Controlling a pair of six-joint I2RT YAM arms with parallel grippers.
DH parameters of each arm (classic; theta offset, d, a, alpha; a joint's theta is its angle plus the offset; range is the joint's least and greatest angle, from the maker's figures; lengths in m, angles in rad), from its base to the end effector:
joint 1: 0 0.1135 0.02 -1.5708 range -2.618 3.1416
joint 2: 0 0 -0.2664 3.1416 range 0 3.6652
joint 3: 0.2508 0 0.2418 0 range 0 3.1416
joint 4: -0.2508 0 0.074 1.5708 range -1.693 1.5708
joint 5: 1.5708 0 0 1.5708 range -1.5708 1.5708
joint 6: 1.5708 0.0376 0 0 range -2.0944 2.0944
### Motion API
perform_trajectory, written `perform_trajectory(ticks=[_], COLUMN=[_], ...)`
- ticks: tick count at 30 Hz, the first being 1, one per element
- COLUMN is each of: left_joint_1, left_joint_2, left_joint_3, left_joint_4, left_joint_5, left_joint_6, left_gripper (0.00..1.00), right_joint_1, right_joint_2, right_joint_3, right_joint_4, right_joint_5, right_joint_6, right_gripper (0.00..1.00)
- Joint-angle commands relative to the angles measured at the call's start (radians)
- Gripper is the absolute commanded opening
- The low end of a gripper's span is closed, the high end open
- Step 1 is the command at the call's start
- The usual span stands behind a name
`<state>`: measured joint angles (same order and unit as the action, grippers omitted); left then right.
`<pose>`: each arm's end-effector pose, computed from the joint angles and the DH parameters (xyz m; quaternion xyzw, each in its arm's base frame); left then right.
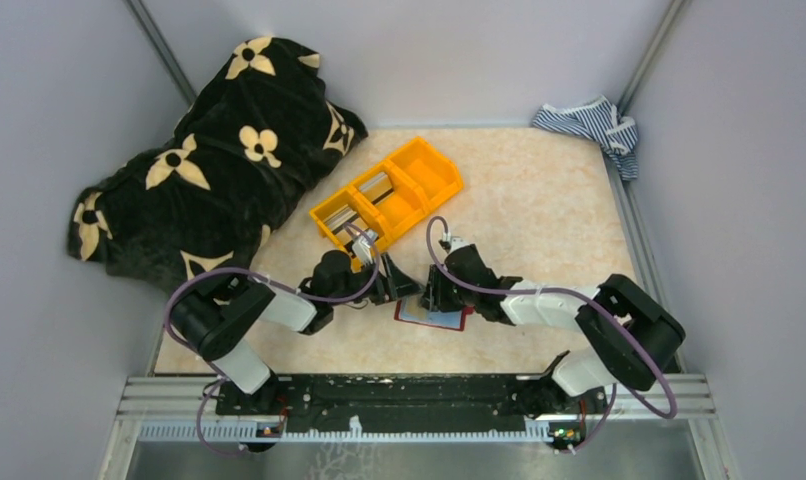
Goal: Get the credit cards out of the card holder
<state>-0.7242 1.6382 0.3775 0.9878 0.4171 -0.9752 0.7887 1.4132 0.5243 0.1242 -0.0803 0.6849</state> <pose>0.1928 -0.1909 0.1453 0.0266 0.7890 -0.5530 0.2665 0.1761 0.1815 0.1554 -0.0634 0.9171 0.2907 0.2654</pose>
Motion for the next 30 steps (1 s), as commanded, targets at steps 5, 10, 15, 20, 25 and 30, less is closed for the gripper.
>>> perform_trajectory(ticks=[5, 10, 15, 20, 25, 30], left_joint_1=[-0.023, -0.033, -0.044, -0.063, -0.090, -0.107], left_joint_2=[0.036, 0.071, 0.094, 0.120, 0.136, 0.136], left_joint_3=[0.042, 0.068, 0.096, 0.133, 0.171, 0.193], left_joint_4=[0.068, 0.078, 0.076, 0.076, 0.067, 0.046], left_joint_5=[0.046, 0.062, 0.067, 0.072, 0.072, 0.069], left_joint_6=[-0.021, -0.026, -0.024, -0.027, -0.025, -0.021], left_gripper=[0.84, 0.83, 0.83, 0.83, 0.83, 0.83], right_joint_1=[-0.007, -0.015, -0.020, -0.049, -0.073, -0.117], right_joint_2=[-0.051, -0.154, -0.199, -0.213, -0.229, -0.293], right_joint_3=[-0.021, -0.064, -0.089, -0.145, -0.204, -0.286], right_joint_4=[0.007, -0.001, -0.033, 0.013, 0.078, 0.154], right_joint_5=[0.042, 0.104, 0.145, 0.118, 0.088, 0.069], right_joint_6=[0.036, 0.094, 0.131, 0.179, 0.251, 0.345], right_gripper=[0.44, 0.54, 0.61, 0.67, 0.72, 0.76])
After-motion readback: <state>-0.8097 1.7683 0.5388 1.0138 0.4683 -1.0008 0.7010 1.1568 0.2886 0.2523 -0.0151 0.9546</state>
